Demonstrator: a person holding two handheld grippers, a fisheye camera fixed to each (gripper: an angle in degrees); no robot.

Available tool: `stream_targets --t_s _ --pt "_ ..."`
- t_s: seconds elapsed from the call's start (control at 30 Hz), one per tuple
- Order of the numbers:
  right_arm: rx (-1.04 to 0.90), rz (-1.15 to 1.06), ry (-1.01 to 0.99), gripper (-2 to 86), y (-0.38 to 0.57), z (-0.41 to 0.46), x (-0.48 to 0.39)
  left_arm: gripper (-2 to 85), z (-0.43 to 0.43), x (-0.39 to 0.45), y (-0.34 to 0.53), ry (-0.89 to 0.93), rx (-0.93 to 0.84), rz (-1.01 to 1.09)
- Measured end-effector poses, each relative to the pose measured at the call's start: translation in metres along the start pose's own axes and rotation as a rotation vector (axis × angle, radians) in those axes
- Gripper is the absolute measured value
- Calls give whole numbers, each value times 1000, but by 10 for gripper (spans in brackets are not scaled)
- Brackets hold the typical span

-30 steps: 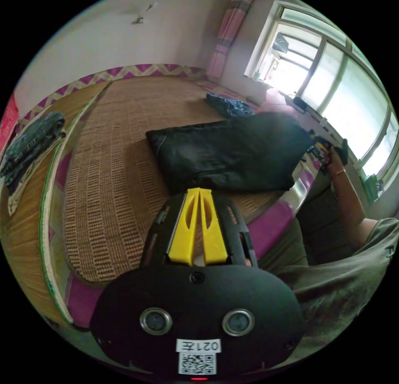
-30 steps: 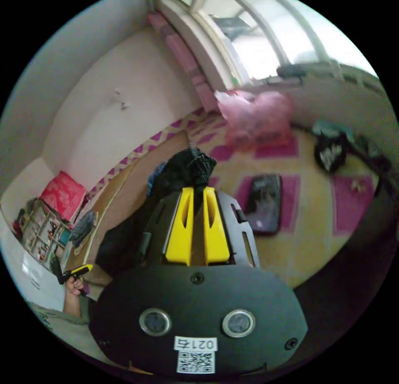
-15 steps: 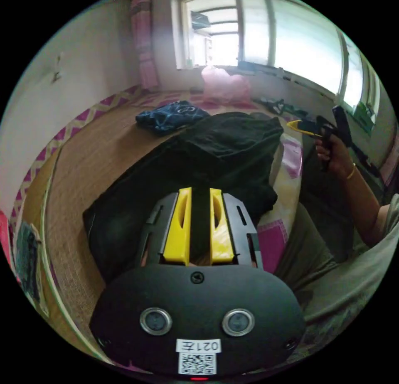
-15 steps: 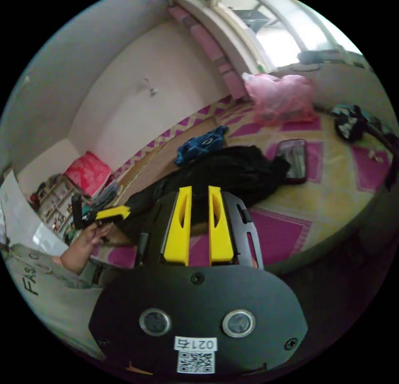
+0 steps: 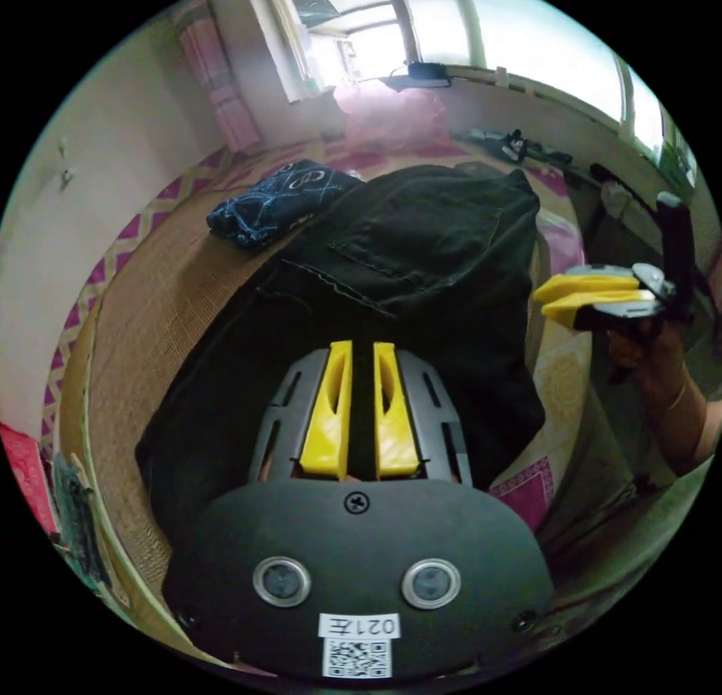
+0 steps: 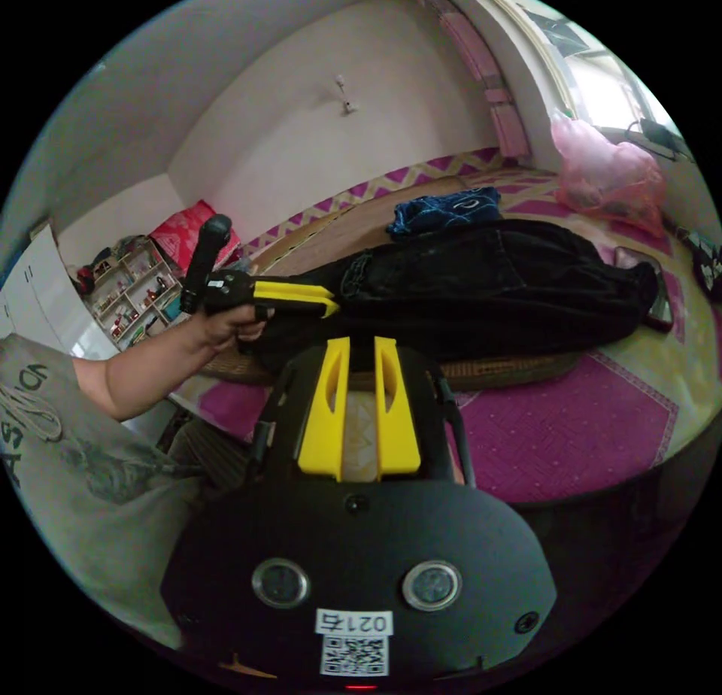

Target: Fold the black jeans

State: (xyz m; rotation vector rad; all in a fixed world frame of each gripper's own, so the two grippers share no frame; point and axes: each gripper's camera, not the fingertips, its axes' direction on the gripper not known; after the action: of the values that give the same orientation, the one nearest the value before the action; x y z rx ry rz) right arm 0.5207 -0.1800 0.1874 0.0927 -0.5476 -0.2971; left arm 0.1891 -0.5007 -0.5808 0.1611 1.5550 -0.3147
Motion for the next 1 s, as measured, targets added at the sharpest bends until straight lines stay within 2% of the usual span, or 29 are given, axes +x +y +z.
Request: stream_targets --t_s 0.13,0.3,0.47,0.63,0.77,0.83,0.9,1.0 --pt "7 18 -27 56 -2 -9 -4 6 -29 -52 15 157 100 -105" --pt "30 32 -30 45 -5 -23 -11 -2 -86 -118 44 237 253 -230" --pt "35 43 -26 28 -7 -27 -19 -5 -177 -200 106 154 404 -366" --pt "108 -9 -6 6 -9 -35 -36 -8 -318 -324 254 -56 548 -620" --pt "145 -43 -9 19 -10 -33 -48 -8 -373 -398 374 -193 520 -869" --pt "206 -56 13 44 -10 -28 -58 -8 -375 -437 448 -214 421 -1047" --pt "267 -60 30 56 -10 -24 -64 -7 -360 -455 485 -172 333 -1108" --pt "181 -46 15 57 -22 -3 -67 -7 -353 -471 517 -148 324 -1129"
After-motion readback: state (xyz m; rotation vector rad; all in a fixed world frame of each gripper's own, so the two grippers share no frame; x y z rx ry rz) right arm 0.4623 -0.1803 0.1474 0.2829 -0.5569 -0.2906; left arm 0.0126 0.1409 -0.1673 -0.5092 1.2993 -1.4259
